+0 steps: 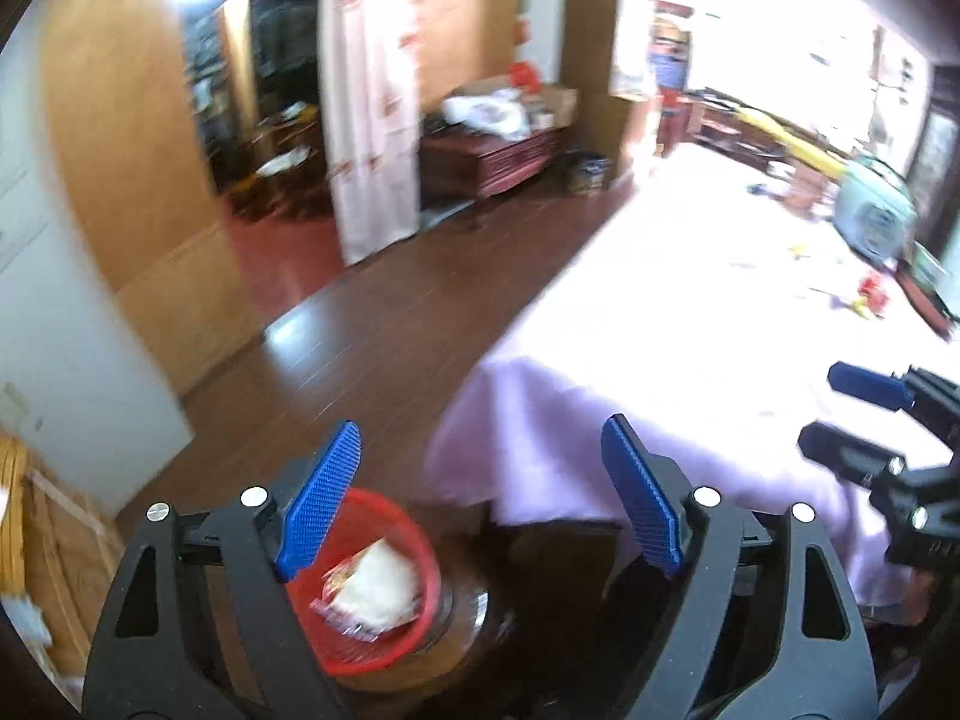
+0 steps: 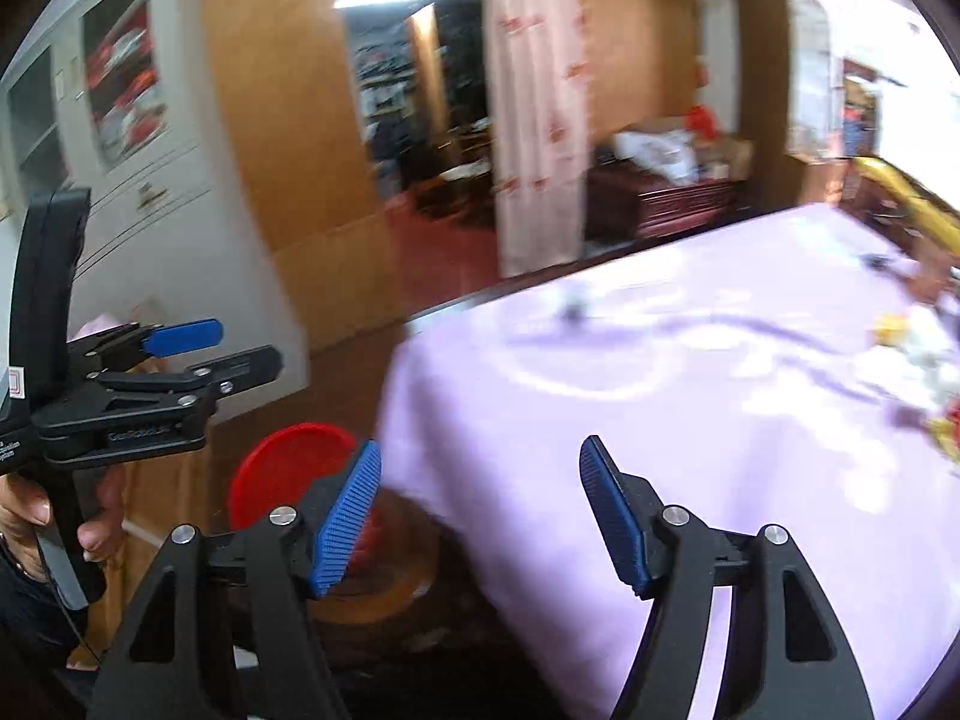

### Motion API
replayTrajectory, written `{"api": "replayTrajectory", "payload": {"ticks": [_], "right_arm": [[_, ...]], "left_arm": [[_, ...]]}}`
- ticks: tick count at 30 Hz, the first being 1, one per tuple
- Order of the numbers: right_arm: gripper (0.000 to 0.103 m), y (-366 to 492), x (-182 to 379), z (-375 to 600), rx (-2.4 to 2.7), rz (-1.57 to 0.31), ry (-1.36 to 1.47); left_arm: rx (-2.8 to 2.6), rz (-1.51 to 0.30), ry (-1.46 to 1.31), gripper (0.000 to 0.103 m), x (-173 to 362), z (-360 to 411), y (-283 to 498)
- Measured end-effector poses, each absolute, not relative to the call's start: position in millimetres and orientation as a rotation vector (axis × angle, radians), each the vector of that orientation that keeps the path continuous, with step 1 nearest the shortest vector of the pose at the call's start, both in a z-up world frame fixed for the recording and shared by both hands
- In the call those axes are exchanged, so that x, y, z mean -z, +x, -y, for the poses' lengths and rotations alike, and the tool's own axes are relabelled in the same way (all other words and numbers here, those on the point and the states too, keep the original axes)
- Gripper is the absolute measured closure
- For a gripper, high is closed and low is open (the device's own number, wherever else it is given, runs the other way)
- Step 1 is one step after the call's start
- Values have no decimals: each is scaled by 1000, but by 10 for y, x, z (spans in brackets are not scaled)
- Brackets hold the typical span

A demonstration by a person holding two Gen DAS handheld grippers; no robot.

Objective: Collect trash
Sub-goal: 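Move both tools back over the table toward the remaining trash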

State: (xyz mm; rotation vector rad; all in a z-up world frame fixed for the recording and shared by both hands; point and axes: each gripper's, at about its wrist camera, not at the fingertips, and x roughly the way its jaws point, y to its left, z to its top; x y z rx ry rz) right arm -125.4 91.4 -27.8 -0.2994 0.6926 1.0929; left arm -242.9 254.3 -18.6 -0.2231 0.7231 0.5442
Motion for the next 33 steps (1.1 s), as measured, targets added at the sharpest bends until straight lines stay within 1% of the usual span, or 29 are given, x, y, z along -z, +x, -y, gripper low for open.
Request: {"api": "replayTrajectory", "payload": {"ticks": [2, 5, 10, 12, 13, 15, 24, 29, 33], "right_arm": [[33, -1084, 194, -584, -1030, -674, -277], [23, -807, 97, -42, -907, -639, -252], [22, -343, 68, 855, -675, -636, -239], [18, -192, 48, 1142, -608, -643, -214], [17, -122, 60, 1260, -576, -646, -203], [16, 62, 88, 1543, -509, -659, -180], [16, 715, 301, 1928, -352, -679, -132], [16, 1283, 483, 1891, -321, -741, -129], [16, 1656, 645, 1818, -333, -798, -140]], "left_arm": [[-473, -721, -194, 22, 126, -2310, -2165], [-380, -718, -164, 22, 79, -2017, -1804], [-238, -696, -91, 19, -32, -1468, -1114], [-183, -676, -70, 16, -83, -1257, -843], [-163, -672, -69, 14, -88, -1212, -773], [-132, -679, -74, 14, -86, -1094, -518], [-45, -733, -10, 14, 48, -682, 274], [-38, -802, -19, 14, 196, -715, 823], [-42, -837, -35, 14, 306, -799, 1091]]}}
